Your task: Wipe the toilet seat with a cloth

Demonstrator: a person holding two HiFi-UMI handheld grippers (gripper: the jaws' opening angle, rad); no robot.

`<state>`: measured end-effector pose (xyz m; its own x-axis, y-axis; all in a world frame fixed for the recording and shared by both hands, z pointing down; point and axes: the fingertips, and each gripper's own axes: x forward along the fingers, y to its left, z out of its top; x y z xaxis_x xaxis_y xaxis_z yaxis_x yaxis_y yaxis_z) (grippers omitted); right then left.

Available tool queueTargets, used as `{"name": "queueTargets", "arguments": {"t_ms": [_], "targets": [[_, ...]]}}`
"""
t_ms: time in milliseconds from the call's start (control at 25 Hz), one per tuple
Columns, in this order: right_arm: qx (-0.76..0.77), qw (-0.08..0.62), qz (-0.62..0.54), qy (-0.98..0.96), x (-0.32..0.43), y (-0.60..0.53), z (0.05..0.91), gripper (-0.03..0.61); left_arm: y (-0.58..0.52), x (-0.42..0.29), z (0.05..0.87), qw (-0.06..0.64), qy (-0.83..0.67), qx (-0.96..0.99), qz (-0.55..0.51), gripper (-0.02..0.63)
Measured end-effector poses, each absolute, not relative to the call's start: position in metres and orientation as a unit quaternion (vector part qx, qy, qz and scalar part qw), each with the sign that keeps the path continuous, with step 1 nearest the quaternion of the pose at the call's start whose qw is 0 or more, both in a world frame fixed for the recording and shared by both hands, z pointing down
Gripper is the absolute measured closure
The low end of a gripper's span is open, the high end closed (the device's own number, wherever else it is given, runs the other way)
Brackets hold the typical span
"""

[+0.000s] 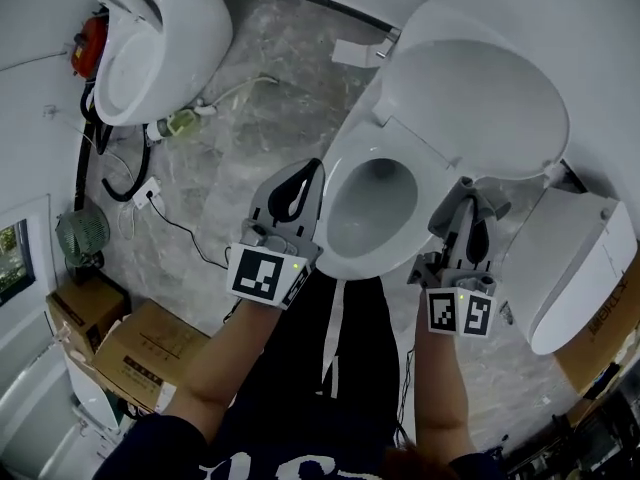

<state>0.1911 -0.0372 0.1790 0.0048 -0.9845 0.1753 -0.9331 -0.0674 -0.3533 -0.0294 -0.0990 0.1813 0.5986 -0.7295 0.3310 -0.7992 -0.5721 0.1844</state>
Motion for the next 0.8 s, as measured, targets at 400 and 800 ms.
{"name": "queueTargets", "arguments": {"t_ms": [400, 800], "targets": [[-0.724, 0.035, -0.223, 0.652, 0.173, -0.058, 0.337, 0.552, -0.112, -0.043, 0.29, 0.182, -0.434, 0.875, 0.113, 0.603], [-0.741, 0.007, -0.246, 0.624, 0.175, -0.065, 0.404, 0.551, -0.108, -0.041, 0.331, 0.187, -0.416, 0.879, 0.141, 0.603]]}}
